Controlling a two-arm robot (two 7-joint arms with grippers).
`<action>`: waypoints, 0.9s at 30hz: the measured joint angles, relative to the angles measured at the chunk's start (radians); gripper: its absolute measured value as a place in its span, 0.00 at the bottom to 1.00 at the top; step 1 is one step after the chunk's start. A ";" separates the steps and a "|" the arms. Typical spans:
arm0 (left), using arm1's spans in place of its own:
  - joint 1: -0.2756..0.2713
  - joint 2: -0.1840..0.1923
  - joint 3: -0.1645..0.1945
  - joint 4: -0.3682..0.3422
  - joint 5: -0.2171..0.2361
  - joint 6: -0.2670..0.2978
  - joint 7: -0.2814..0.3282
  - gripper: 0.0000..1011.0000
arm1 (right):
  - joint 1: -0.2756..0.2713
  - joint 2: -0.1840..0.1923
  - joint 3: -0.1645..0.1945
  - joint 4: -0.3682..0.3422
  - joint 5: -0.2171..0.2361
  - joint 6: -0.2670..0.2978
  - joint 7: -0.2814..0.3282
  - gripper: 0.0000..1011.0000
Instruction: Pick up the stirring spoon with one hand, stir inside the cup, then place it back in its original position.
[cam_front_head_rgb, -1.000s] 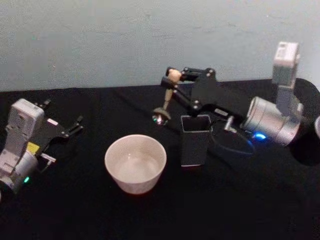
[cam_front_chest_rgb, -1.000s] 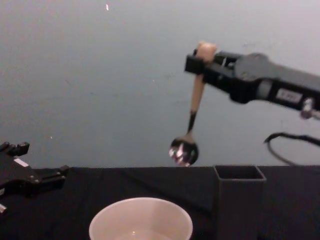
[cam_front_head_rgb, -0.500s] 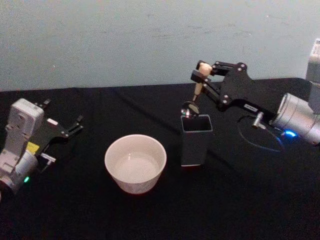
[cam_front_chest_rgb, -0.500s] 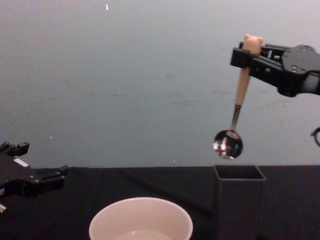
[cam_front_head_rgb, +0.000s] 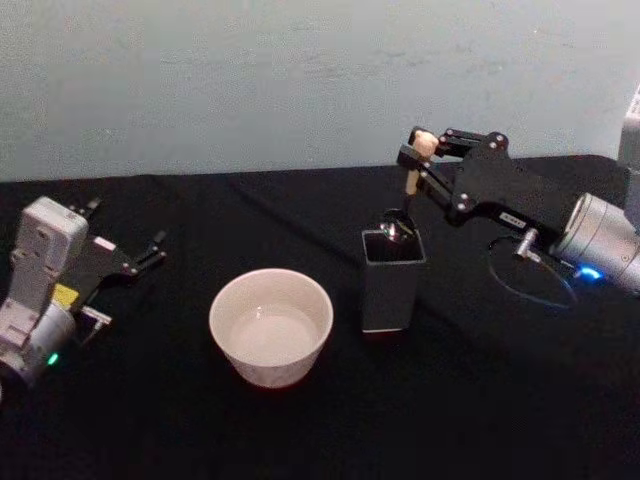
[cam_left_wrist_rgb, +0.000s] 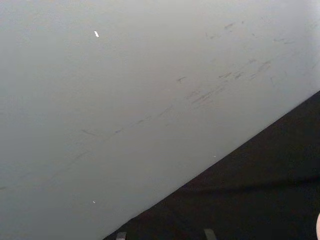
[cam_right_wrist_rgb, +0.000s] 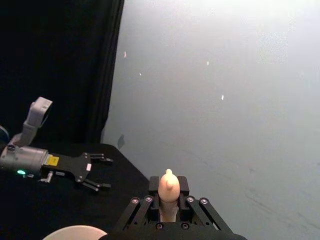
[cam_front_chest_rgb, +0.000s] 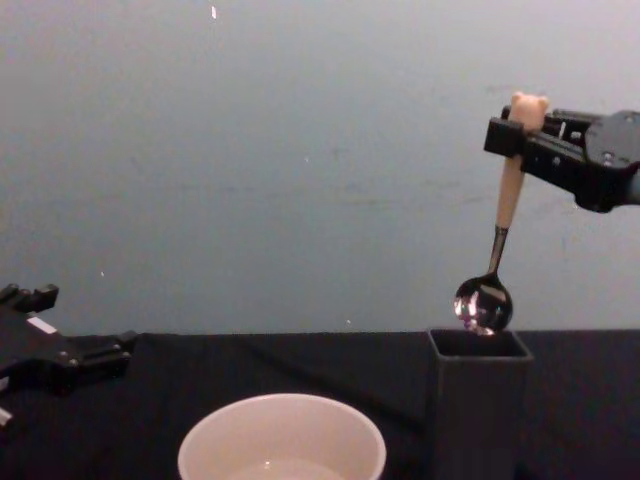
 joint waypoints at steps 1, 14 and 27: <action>0.000 0.000 0.000 0.000 0.000 0.000 0.000 0.99 | 0.000 -0.003 0.000 0.003 -0.003 0.003 -0.005 0.21; 0.000 0.000 0.000 0.000 0.000 0.000 0.000 0.99 | 0.010 -0.046 -0.013 0.060 -0.021 0.013 -0.022 0.21; 0.000 0.000 0.000 0.000 0.000 0.000 0.000 0.99 | 0.008 -0.096 -0.031 0.128 -0.038 0.044 -0.057 0.21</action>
